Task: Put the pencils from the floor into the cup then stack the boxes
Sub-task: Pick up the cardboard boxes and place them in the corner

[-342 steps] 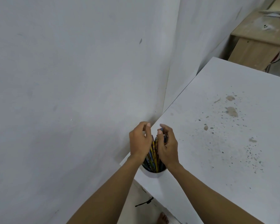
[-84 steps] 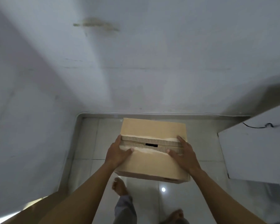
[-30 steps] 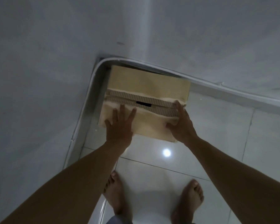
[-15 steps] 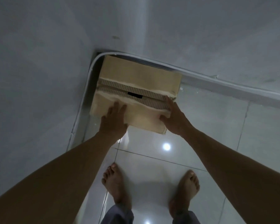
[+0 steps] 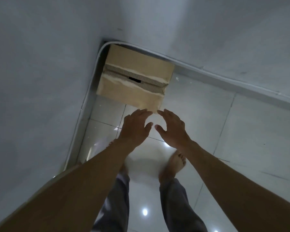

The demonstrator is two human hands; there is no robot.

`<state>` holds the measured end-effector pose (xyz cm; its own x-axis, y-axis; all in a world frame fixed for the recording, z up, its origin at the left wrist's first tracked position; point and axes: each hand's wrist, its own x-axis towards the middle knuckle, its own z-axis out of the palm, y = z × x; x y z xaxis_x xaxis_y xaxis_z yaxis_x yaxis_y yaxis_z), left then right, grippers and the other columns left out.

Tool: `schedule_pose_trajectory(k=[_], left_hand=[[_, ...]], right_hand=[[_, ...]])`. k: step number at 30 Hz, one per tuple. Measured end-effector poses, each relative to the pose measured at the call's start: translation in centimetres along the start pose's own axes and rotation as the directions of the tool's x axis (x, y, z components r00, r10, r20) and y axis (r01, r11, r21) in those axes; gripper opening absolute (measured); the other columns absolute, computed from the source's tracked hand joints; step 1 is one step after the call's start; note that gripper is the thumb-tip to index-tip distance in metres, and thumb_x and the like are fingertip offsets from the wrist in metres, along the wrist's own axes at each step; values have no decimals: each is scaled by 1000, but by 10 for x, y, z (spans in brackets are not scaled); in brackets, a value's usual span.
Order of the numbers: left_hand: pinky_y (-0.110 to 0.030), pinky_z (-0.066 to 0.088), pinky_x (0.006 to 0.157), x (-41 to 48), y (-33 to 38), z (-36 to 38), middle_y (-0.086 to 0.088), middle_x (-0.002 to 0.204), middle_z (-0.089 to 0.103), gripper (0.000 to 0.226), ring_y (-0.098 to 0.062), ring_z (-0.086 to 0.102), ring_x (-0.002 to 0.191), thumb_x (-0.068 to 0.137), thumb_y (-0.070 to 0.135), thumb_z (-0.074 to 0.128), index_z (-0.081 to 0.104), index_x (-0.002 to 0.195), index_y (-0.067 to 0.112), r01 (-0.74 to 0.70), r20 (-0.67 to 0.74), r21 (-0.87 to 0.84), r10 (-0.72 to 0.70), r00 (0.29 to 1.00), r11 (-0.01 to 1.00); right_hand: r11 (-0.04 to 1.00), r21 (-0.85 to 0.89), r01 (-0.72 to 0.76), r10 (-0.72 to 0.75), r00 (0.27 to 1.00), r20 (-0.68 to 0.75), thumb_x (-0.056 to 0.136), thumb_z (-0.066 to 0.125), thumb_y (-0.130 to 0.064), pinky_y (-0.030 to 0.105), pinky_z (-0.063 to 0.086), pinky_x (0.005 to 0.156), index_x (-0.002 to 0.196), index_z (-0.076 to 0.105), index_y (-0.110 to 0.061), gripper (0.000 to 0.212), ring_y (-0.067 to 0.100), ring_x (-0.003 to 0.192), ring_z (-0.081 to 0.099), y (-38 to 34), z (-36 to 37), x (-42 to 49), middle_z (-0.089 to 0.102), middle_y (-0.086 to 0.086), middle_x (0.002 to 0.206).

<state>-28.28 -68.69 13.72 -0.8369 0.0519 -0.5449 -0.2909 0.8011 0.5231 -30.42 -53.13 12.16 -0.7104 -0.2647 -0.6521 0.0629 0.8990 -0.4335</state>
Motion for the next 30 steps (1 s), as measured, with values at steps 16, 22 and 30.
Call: schedule_pose_trajectory(k=[16, 22, 30], left_hand=[[-42, 30, 108, -208, 185, -113, -12, 129, 61, 30, -30, 51, 127, 90, 17, 62, 64, 118, 8, -196, -471, -32, 158, 868, 980], [-44, 33, 109, -282, 227, -119, -7, 129, 61, 30, -25, 51, 128, 90, 19, 63, 64, 120, 12, -272, -462, -54, 217, 860, 961], [-38, 29, 112, -394, 226, -139, 0, 133, 59, 32, -20, 44, 134, 93, 29, 57, 62, 122, 18, -430, -467, 5, 382, 798, 903]], right_hand=[[951, -16, 310, -306, 926, -222, 99, 46, -36, 45, 1, 117, 147, 37, -27, 49, 20, 149, 16, -32, -177, -235, 31, 0, 157], [945, -22, 326, -319, 908, -271, 99, 48, -36, 41, 3, 117, 147, 37, -29, 50, 15, 146, 21, -50, -198, -309, 34, -4, 155], [948, -78, 308, -308, 829, -467, 98, 48, -38, 42, 3, 118, 146, 37, -31, 50, 13, 146, 22, -85, -161, -437, 33, -6, 155]])
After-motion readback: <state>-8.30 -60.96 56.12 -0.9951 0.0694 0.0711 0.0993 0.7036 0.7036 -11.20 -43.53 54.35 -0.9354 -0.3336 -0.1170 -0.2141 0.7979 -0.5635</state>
